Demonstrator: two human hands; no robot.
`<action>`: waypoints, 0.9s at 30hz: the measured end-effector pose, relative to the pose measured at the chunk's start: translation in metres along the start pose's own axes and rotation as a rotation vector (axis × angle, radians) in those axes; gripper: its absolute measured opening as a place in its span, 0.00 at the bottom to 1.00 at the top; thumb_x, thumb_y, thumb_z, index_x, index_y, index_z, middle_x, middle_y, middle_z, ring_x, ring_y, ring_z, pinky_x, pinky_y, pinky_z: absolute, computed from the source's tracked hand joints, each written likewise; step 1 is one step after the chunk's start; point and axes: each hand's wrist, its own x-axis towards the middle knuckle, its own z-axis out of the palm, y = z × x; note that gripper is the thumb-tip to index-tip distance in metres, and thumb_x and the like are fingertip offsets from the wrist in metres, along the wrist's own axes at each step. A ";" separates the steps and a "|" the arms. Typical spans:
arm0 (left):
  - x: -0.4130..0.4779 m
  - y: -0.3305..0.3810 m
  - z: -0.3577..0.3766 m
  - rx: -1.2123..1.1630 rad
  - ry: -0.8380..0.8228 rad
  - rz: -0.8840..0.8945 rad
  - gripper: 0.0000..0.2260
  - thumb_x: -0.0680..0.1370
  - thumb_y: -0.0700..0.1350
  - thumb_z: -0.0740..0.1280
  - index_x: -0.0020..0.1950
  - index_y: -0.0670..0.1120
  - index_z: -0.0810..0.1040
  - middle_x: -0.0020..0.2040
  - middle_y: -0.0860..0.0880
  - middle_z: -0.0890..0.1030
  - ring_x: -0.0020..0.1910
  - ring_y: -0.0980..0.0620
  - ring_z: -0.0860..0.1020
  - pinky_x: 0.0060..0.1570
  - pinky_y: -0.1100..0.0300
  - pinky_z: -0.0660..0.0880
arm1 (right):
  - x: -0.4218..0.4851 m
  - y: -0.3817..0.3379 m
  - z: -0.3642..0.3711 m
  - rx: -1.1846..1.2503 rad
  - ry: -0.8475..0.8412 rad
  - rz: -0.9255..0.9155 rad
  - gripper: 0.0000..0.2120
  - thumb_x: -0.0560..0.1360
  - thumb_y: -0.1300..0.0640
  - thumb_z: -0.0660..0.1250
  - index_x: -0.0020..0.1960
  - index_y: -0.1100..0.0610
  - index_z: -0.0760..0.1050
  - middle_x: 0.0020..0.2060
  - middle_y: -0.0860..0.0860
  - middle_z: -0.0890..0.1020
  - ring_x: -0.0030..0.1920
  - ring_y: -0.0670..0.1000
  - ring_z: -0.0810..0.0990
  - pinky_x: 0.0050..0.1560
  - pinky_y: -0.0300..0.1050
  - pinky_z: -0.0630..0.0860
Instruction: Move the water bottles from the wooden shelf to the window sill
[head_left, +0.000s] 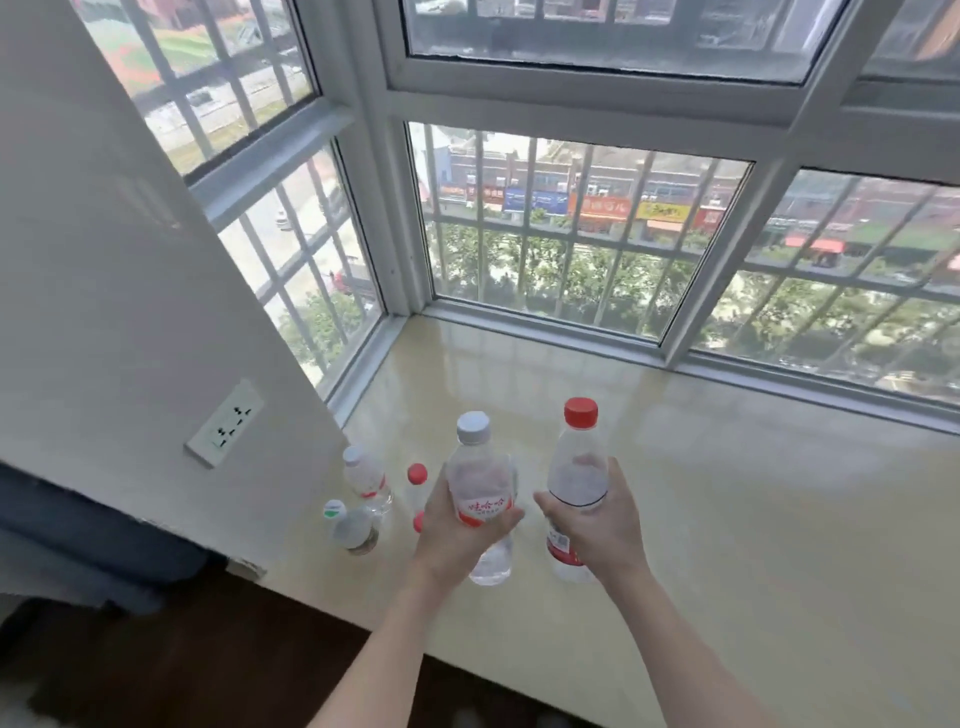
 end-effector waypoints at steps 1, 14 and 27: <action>0.003 -0.009 0.005 -0.004 -0.019 -0.025 0.23 0.67 0.37 0.80 0.57 0.48 0.76 0.49 0.51 0.84 0.45 0.61 0.83 0.41 0.69 0.76 | 0.001 0.011 -0.002 -0.009 0.011 0.016 0.28 0.55 0.41 0.80 0.51 0.43 0.72 0.44 0.45 0.82 0.48 0.49 0.82 0.50 0.54 0.81; 0.061 -0.162 0.028 0.144 -0.093 -0.216 0.33 0.57 0.55 0.82 0.58 0.49 0.75 0.51 0.50 0.82 0.54 0.50 0.81 0.53 0.52 0.80 | 0.037 0.169 0.011 -0.078 0.040 0.175 0.31 0.52 0.37 0.83 0.47 0.37 0.69 0.48 0.54 0.78 0.51 0.58 0.79 0.42 0.53 0.81; 0.088 -0.223 0.033 0.224 -0.186 -0.175 0.30 0.62 0.45 0.83 0.60 0.58 0.75 0.52 0.57 0.82 0.54 0.56 0.79 0.50 0.63 0.76 | 0.043 0.238 0.026 -0.080 0.021 0.159 0.32 0.57 0.43 0.83 0.55 0.39 0.71 0.52 0.47 0.80 0.56 0.53 0.79 0.58 0.60 0.77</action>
